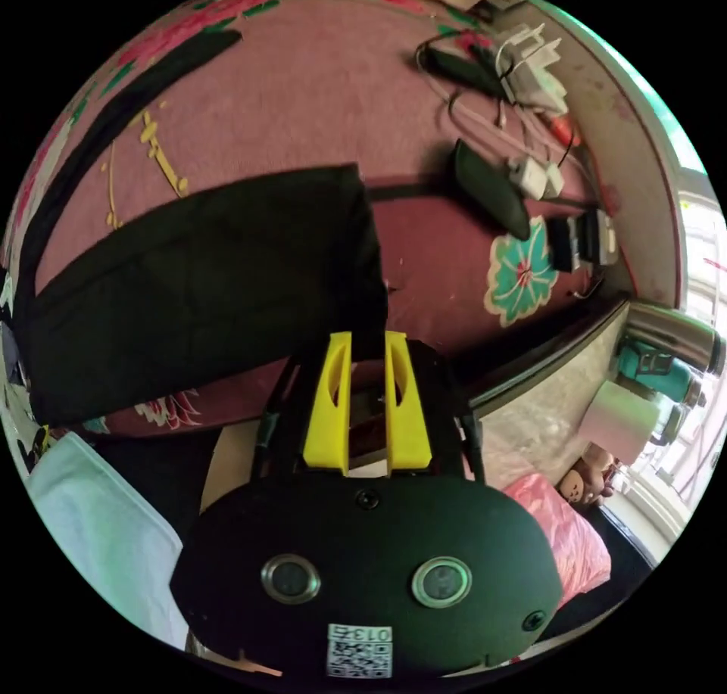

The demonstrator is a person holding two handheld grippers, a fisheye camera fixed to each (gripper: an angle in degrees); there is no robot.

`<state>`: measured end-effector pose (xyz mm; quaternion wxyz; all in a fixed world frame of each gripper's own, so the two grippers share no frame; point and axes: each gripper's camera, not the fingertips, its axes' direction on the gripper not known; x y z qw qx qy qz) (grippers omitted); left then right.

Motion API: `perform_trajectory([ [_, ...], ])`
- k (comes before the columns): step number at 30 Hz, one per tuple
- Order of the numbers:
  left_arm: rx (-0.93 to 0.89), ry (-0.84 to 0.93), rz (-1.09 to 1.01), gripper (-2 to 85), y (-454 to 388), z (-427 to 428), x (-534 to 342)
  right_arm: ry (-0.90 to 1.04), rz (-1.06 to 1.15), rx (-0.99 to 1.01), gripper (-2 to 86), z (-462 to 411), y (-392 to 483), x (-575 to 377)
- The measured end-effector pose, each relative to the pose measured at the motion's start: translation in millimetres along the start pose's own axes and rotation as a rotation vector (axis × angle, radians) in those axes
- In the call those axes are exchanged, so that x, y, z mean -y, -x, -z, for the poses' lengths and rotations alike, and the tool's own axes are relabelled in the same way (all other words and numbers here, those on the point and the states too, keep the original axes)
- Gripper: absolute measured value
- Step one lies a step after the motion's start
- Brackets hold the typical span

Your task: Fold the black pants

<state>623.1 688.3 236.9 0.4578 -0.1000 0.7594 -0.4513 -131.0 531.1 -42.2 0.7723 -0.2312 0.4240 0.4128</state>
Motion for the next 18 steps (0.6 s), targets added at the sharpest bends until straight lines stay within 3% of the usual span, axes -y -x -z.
perform_trajectory([
  [2, -0.093, -0.053, 0.044, 5.3, 17.3, 10.5, -8.6, 0.065, -0.004, -0.031, 11.4, -3.6, -1.2, 5.1],
  [5, -0.002, -0.206, 0.061, 5.8, 30.3, 54.1, -21.1, -0.094, -0.04, -0.167, 11.0, 46.9, -11.8, 3.4],
  [7, 0.123, -0.32, -0.111, 6.8, -0.2, 82.5, -10.1, -0.306, -0.07, -0.135, 10.0, 97.2, -14.9, 13.4],
  [12, 0.267, -0.312, -0.492, 7.8, -124.2, 72.6, 61.3, -0.527, 0.047, 0.15, 8.3, 160.0, 32.3, 106.2],
  [15, 0.356, -0.318, -0.731, 8.5, -214.6, 55.7, 101.8, -0.548, 0.135, 0.274, 9.9, 176.6, 81.4, 192.9],
  [18, 0.407, -0.28, -0.921, 9.6, -284.9, 38.1, 138.6, -0.49, 0.257, 0.273, 11.1, 185.6, 138.9, 278.4],
])
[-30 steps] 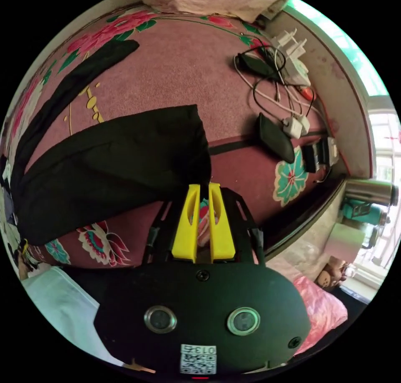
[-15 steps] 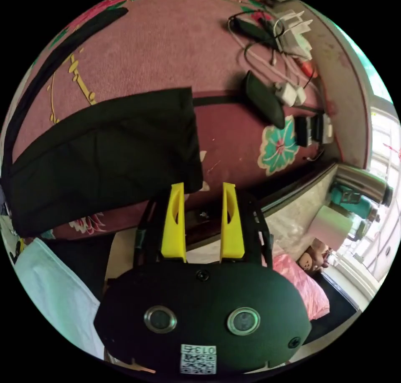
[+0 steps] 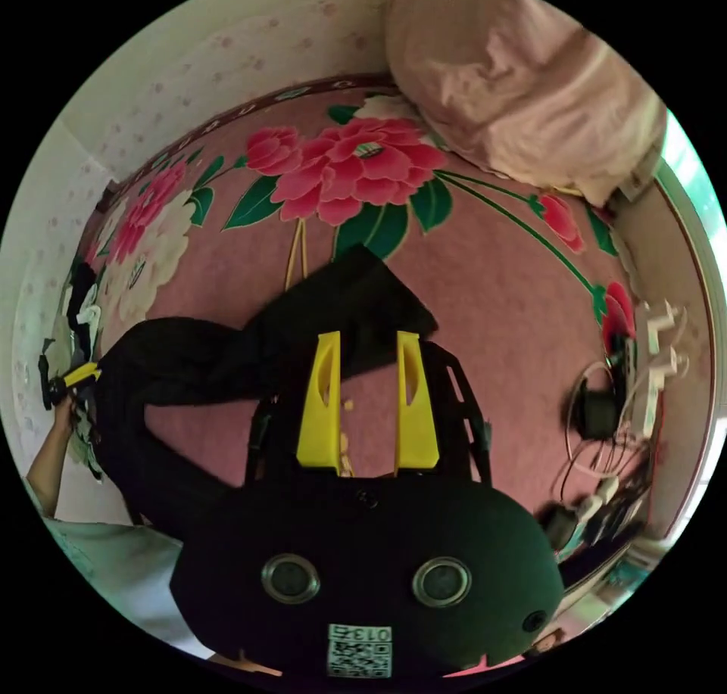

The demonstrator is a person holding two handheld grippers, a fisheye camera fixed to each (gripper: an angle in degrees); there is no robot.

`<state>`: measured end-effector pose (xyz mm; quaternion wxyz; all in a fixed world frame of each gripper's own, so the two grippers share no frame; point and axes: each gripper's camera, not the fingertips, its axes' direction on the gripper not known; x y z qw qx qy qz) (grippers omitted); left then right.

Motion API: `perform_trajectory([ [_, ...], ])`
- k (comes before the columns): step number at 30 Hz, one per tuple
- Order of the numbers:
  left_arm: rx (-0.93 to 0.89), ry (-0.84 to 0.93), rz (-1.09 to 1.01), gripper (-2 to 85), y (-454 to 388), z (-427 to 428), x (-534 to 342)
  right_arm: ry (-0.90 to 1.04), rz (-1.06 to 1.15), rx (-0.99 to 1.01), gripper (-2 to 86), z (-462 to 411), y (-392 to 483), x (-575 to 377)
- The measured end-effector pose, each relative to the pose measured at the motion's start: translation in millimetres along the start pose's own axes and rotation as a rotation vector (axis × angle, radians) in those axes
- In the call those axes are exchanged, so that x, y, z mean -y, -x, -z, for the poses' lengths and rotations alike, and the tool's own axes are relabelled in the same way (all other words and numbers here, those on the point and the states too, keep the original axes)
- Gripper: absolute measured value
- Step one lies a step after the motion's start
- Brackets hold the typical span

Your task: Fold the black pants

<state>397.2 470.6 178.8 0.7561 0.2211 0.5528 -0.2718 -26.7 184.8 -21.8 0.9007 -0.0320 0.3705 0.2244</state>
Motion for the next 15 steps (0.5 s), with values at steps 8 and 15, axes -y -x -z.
perform_trajectory([
  [8, -0.067, 0.126, -0.178, 10.5, -0.6, -50.5, 73.6, 0.186, 0.172, -0.125, 12.3, -111.6, 26.4, 129.6],
  [15, -0.088, 0.078, -0.167, 0.6, 1.8, -28.7, 48.6, 0.106, 0.208, -0.17, 2.8, -98.7, 11.3, 83.7],
])
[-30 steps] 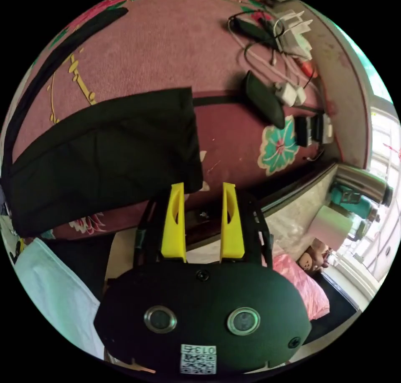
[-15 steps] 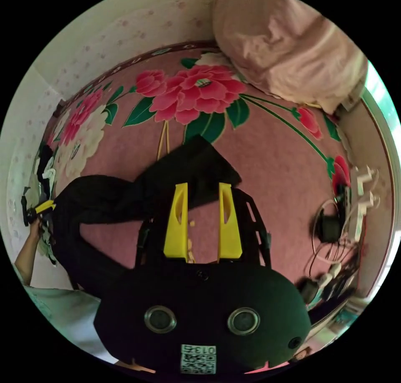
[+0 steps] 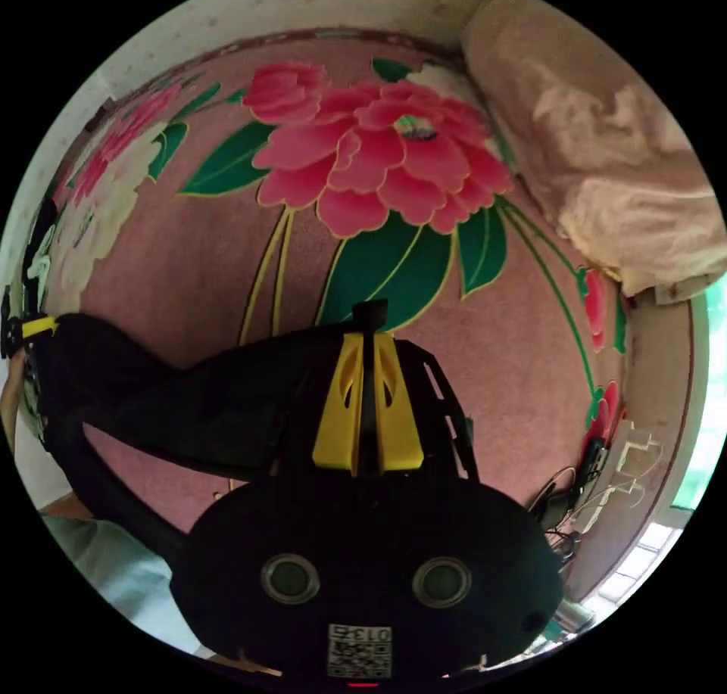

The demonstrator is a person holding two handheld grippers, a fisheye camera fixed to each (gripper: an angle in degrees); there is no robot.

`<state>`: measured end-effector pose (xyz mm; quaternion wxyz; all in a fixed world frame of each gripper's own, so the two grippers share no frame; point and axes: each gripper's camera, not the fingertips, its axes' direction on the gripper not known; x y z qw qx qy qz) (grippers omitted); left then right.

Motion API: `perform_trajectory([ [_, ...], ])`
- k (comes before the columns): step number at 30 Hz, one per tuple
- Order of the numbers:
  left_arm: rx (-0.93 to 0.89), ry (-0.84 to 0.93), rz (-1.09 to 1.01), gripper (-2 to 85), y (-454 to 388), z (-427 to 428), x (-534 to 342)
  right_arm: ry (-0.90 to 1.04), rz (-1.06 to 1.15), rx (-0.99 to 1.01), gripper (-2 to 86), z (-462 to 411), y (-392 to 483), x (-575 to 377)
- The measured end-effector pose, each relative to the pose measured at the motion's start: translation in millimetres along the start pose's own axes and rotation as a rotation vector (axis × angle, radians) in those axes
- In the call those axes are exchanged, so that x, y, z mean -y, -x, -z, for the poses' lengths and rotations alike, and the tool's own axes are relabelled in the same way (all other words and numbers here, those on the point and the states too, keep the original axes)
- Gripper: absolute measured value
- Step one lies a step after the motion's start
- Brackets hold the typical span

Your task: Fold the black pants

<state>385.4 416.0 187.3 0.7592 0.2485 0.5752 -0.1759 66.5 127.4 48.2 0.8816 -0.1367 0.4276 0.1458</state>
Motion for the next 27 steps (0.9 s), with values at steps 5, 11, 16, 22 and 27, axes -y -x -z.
perform_trajectory([
  [5, -0.072, -0.232, 0.107, 0.0, 5.2, 48.2, -45.4, -0.453, -0.178, 0.078, 2.2, 126.7, -57.4, -143.7],
  [11, -0.11, -0.305, 0.044, -0.1, 1.6, 81.7, -59.9, -0.709, -0.216, 0.044, 2.2, 240.5, -58.5, -286.4],
  [16, -0.156, -0.245, -0.04, 0.0, 18.8, 84.4, -29.1, -0.614, -0.318, -0.023, 2.9, 263.1, -55.7, -305.1],
  [22, -0.136, -0.066, -0.007, 0.8, 43.7, 22.7, 53.5, -0.452, -0.424, 0.058, 7.4, 142.6, -101.2, -212.0],
  [27, -0.154, -0.055, 0.221, 3.6, 81.3, 9.0, 52.5, -0.24, -0.506, 0.189, 9.4, 59.1, -130.8, -181.7],
])
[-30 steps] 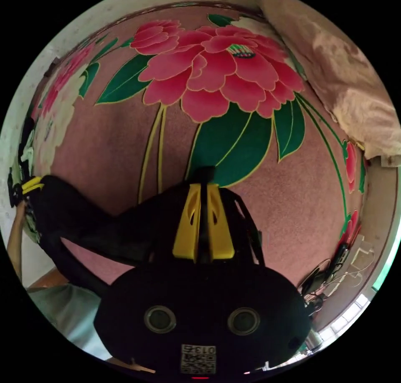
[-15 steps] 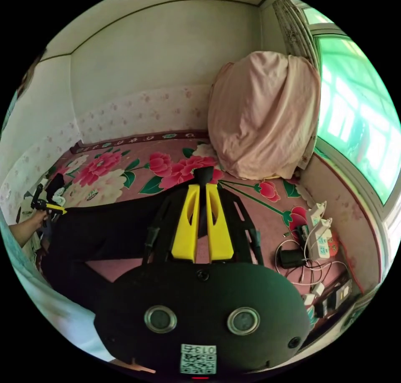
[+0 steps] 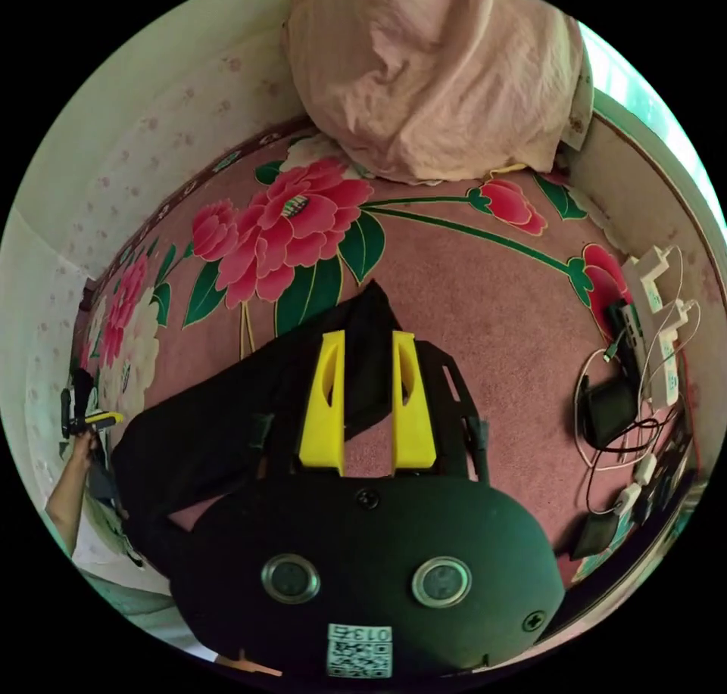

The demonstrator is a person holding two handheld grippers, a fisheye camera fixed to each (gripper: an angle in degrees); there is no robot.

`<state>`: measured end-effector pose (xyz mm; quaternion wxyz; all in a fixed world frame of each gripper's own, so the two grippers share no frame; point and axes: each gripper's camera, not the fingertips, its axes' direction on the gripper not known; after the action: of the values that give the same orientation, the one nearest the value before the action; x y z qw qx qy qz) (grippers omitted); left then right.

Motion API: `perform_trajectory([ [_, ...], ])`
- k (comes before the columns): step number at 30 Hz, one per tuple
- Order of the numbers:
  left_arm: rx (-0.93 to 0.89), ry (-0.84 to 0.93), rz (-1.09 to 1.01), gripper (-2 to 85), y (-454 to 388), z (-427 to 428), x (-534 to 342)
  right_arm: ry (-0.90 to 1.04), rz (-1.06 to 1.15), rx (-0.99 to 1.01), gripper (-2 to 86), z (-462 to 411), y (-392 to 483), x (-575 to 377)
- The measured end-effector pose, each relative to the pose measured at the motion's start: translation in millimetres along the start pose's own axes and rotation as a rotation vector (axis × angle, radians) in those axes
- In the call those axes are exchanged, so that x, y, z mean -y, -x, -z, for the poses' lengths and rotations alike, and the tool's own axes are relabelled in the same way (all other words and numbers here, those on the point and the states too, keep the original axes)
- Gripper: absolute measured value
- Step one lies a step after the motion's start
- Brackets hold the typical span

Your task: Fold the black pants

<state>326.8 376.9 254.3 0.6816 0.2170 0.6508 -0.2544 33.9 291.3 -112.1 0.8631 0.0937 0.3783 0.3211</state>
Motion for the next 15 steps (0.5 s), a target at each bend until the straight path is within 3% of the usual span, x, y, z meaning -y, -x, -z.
perform_trajectory([
  [5, 0.016, -0.147, -0.071, 6.8, -21.6, 30.2, -55.8, -0.012, 0.044, -0.14, 11.8, 2.5, -2.6, -30.3],
  [11, -0.037, -0.122, -0.489, 7.4, -176.4, -4.5, -100.6, 0.082, -0.003, -0.092, 11.9, -36.2, -3.3, -27.9],
  [15, 0.093, -0.115, -0.787, 8.3, -273.8, -47.6, -90.1, 0.236, 0.093, -0.191, 3.8, -75.1, 25.5, -12.0],
])
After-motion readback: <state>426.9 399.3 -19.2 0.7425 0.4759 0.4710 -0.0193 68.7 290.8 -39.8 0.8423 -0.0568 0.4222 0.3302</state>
